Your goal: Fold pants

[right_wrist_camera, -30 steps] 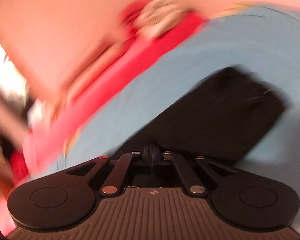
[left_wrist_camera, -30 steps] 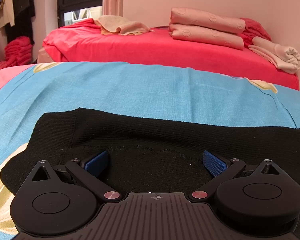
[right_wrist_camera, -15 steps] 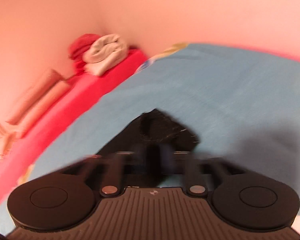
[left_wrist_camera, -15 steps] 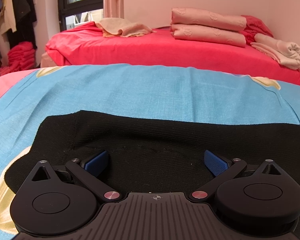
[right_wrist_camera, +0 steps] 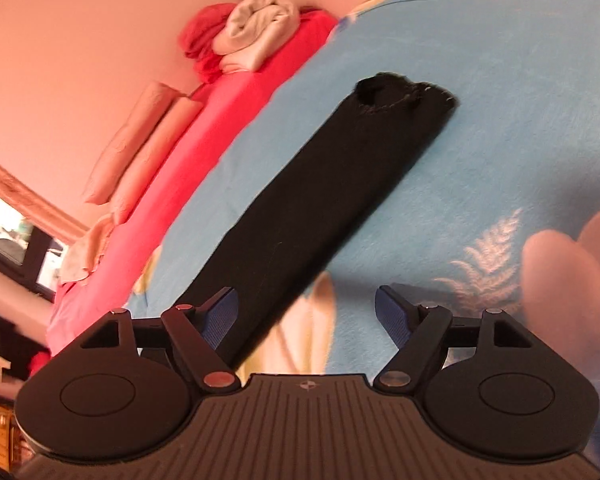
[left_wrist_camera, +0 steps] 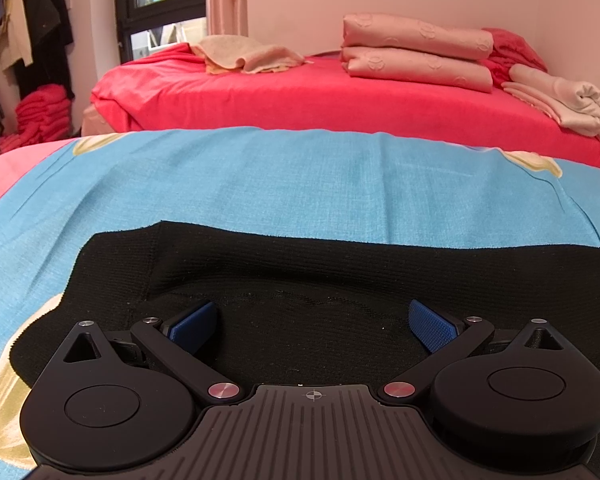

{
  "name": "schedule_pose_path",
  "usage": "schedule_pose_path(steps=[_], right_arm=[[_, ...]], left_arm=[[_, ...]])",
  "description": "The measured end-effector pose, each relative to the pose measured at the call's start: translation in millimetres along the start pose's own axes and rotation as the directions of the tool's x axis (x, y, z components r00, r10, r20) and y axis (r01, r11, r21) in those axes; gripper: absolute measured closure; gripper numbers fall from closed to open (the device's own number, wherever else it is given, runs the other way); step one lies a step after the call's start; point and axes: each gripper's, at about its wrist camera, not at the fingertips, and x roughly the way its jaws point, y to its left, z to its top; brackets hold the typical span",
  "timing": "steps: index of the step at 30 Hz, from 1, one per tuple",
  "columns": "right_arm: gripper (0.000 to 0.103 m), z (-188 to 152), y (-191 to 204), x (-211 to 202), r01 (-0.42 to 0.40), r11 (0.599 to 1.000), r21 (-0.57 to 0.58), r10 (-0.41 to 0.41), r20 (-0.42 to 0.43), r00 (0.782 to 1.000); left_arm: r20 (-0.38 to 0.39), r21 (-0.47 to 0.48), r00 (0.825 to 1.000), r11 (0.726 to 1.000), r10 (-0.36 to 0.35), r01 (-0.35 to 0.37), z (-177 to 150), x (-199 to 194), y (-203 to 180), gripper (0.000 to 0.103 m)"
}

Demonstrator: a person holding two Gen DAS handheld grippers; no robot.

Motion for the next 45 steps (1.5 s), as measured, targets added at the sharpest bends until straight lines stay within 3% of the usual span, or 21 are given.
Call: schedule_pose_path(steps=[5, 15, 22, 24, 25, 26, 29, 31, 33, 35, 37, 38, 39, 41, 43, 44, 45], right_arm=[[0.011, 7, 14, 10, 0.002, 1.000, -0.027, -0.002, -0.004, 1.000], [0.011, 26, 33, 61, 0.070, 0.994, -0.082, -0.064, 0.077, 0.995], [0.007, 19, 43, 75, 0.113, 0.982, -0.151, -0.092, 0.140, 0.986], [0.023, 15, 46, 75, 0.144, 0.972, -0.186, -0.115, 0.161, 0.980], [0.047, 13, 47, 75, 0.166, 0.965, -0.202, -0.131, 0.176, 0.976], [0.079, 12, 46, 73, 0.169, 0.964, -0.204, -0.132, 0.186, 0.974], [0.082, 13, 36, 66, 0.095, 0.987, -0.132, -0.070, 0.178, 0.982], [0.082, 6, 50, 53, 0.119, 0.972, -0.205, -0.067, 0.241, 0.968], [0.083, -10, 77, 39, 0.180, 0.930, -0.322, -0.070, 0.326, 0.943], [0.083, -36, 112, 25, 0.264, 0.843, -0.469, -0.052, 0.418, 0.907], [0.083, -77, 150, 16, 0.350, 0.694, -0.629, 0.016, 0.500, 0.866], [0.083, -102, 167, 14, 0.387, 0.600, -0.700, 0.065, 0.525, 0.849], [0.083, -132, 182, 14, 0.424, 0.487, -0.763, 0.118, 0.539, 0.834], [0.082, -193, 204, 26, 0.473, 0.228, -0.851, 0.202, 0.517, 0.832], [0.081, -253, 208, 48, 0.482, -0.067, -0.873, 0.256, 0.452, 0.854], [0.081, -280, 203, 64, 0.478, -0.235, -0.846, 0.248, 0.424, 0.871], [0.081, -303, 195, 79, 0.464, -0.374, -0.803, 0.229, 0.405, 0.885]], left_arm=[[0.000, 0.000, 1.000, 1.000, 0.000, 0.000, 0, 0, 0, 0.000], [0.000, 0.000, 1.000, 1.000, 0.000, 0.000, 0, 0, 0, 0.000], [0.000, 0.000, 1.000, 1.000, 0.000, 0.000, 0, 0, 0, 0.000], [0.000, 0.000, 1.000, 1.000, 0.001, -0.001, 0, 0, 0, 0.000], [0.001, 0.000, 1.000, 1.000, 0.000, 0.000, 0, 0, 0, 0.000], [0.003, -0.002, 1.000, 1.000, -0.001, 0.001, 0, 0, 0, 0.000], [0.039, -0.017, 0.999, 1.000, -0.001, 0.002, 0, -8, 3, 0.000], [0.080, -0.032, 0.997, 0.999, 0.016, -0.013, 1, -16, 7, 0.000], [0.114, -0.062, 0.993, 0.998, 0.030, -0.023, 3, -24, 12, 0.000], [0.133, -0.088, 0.990, 0.996, 0.044, -0.032, 5, -28, 18, 0.000], [0.140, -0.106, 0.988, 0.993, 0.064, -0.050, 6, -30, 22, 0.000], [0.139, -0.115, 0.988, 0.992, 0.071, -0.055, 7, -29, 24, 0.000], [0.139, -0.123, 0.988, 0.991, 0.074, -0.057, 8, -28, 25, 0.000], [0.136, -0.134, 0.988, 0.989, 0.078, -0.059, 9, -28, 29, 0.000], [0.132, -0.140, 0.988, 0.988, 0.084, -0.066, 9, -28, 31, 0.000], [0.129, -0.142, 0.988, 0.988, 0.086, -0.068, 9, -28, 32, 0.000], [0.127, -0.144, 0.988, 0.987, 0.088, -0.069, 7, -28, 33, 0.000]])
